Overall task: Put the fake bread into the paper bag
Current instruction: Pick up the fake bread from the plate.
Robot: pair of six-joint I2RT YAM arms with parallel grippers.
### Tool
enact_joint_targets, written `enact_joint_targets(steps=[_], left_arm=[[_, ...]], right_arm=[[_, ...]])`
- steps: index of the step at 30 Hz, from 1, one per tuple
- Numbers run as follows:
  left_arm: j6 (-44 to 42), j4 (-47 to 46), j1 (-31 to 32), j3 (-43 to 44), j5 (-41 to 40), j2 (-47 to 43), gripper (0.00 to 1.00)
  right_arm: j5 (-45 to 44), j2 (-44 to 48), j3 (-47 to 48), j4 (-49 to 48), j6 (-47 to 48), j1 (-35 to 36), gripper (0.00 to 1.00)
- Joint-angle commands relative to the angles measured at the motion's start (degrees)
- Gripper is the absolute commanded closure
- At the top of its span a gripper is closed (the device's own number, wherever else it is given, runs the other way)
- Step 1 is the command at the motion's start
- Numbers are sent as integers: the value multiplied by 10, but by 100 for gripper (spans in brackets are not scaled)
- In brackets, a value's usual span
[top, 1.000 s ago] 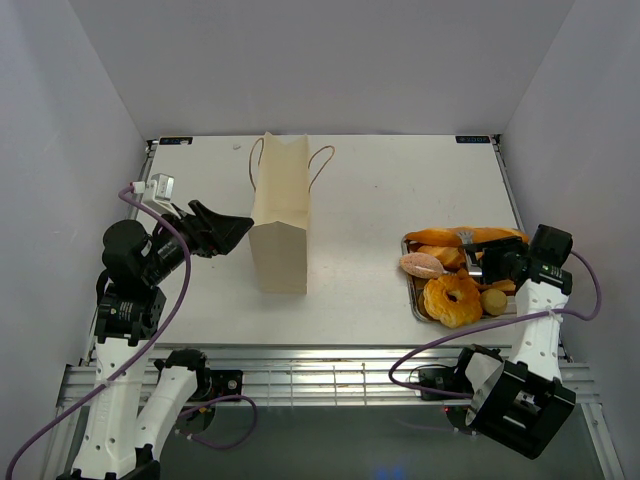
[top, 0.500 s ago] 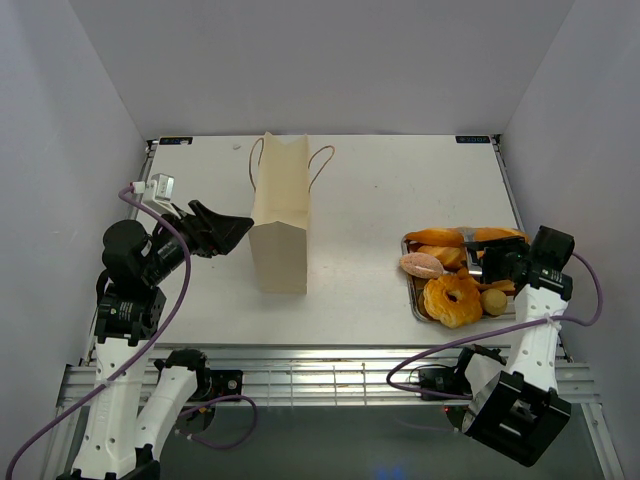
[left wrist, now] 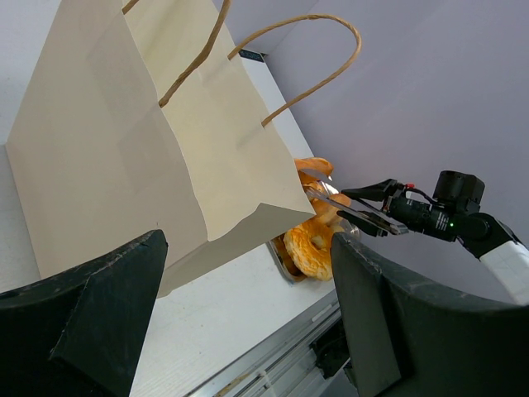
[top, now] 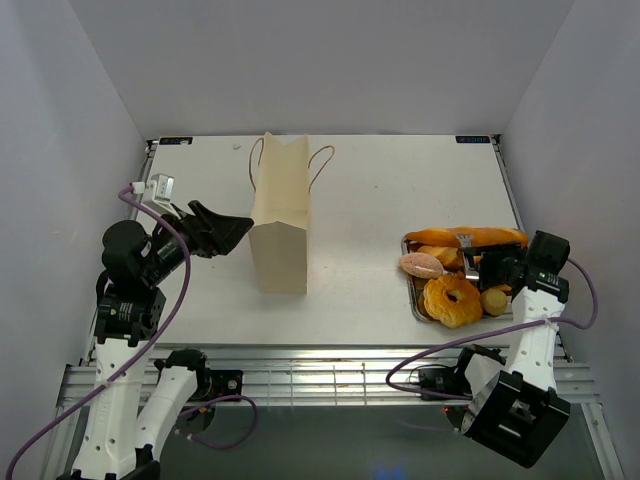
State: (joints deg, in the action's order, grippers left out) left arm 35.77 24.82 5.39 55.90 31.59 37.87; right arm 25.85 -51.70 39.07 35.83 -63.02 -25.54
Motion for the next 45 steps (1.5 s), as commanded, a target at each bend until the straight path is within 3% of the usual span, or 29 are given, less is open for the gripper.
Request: enact_joint_targets(steps=[1,45], left_arm=[[-7,-5,0,4,5,-3,10],[-13,-7,-1,4,0,7,10]], right_arm=[[3,1,-4,-18,-3,-5,48],[-20,-64,-36,-95,6,-6,51]])
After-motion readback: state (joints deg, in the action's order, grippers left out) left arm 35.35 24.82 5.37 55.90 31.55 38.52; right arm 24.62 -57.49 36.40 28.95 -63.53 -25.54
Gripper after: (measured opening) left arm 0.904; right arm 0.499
